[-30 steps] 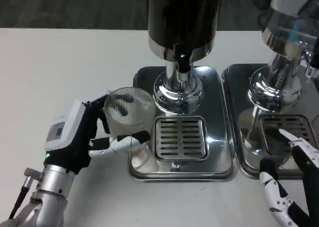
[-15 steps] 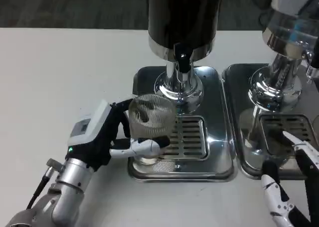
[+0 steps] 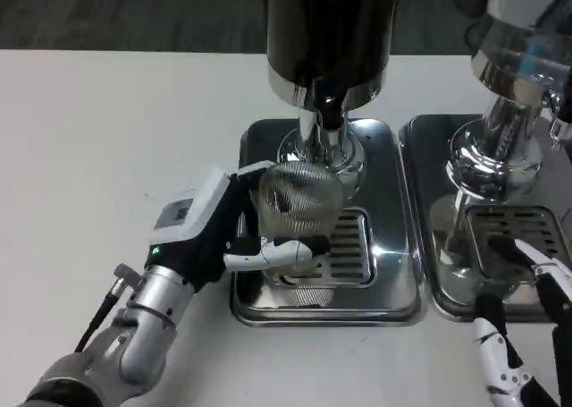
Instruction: Grasp the cup under the faucet to collect the drink, then remove the cup.
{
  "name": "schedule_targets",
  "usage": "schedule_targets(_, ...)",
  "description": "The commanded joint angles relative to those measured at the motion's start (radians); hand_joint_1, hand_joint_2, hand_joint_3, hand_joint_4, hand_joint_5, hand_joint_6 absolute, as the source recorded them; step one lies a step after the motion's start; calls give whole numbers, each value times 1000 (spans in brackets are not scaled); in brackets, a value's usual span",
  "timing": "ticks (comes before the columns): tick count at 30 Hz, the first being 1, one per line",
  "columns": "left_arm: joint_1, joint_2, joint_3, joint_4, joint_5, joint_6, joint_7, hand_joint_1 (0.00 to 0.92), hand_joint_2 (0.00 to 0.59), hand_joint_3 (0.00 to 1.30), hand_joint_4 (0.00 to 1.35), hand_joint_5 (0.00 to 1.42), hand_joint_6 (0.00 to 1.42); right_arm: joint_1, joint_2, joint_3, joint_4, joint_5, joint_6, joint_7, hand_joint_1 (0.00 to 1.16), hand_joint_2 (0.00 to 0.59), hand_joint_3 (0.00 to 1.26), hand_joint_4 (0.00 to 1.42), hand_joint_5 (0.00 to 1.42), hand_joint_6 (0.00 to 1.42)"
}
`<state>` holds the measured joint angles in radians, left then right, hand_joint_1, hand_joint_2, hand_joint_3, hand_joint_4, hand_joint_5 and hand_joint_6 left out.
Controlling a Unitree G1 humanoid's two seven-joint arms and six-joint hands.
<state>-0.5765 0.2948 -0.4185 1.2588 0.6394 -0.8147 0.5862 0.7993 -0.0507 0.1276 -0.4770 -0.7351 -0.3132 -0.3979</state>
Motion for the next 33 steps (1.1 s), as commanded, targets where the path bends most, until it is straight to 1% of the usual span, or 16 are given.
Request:
schedule_targets(1,-23,-13,-22,14,11,29,-49,316,152,361,470,777,1037,12,3,1,-12,5,-4,-9,313,430,282,257,173,128)
schedule_targets(2,-25,-13,-23,14,7,31,-64,294,146,339,417,710,952,12,4,3,-12,4,-4,-9,313,430,282,257,173,128)
schedule_targets(4,-26,-13,-23,15,1,34,-87,267,136,311,360,641,870,6,4,6,-7,7,-4,-7,313,430,282,257,173,128)
schedule_targets(6,-27,-12,-22,17,-7,39,-116,234,117,258,265,481,656,2,4,7,-6,5,-3,-7,313,430,282,257,173,128)
schedule_targets(7,-27,-11,-21,17,-9,39,-126,218,107,243,237,433,589,-1,4,8,-4,8,-3,-5,313,430,282,257,173,128)
schedule_targets(9,-27,-8,-19,17,-16,40,-148,196,102,222,206,375,521,-5,2,8,-1,12,-2,-3,313,430,282,257,173,128)
schedule_targets(12,-29,-4,-19,15,-23,40,-169,181,89,189,169,321,457,-14,0,9,3,13,1,1,313,430,282,257,176,128)
schedule_targets(19,-27,6,-23,5,-34,25,-193,131,54,104,25,155,284,-29,-3,13,13,16,4,4,315,430,292,265,194,143)
schedule_targets(25,-23,15,-32,-8,-24,16,-179,117,51,91,0,118,234,-43,-9,15,21,20,5,10,316,430,295,268,211,156)
schedule_targets(29,-18,28,-45,-27,-10,10,-142,116,50,89,0,109,227,-47,-12,14,25,22,3,10,316,430,295,270,216,159)
schedule_targets(33,-6,46,-49,-55,2,-4,-105,101,37,76,0,89,204,-53,-14,15,31,27,7,18,316,430,285,262,219,160)
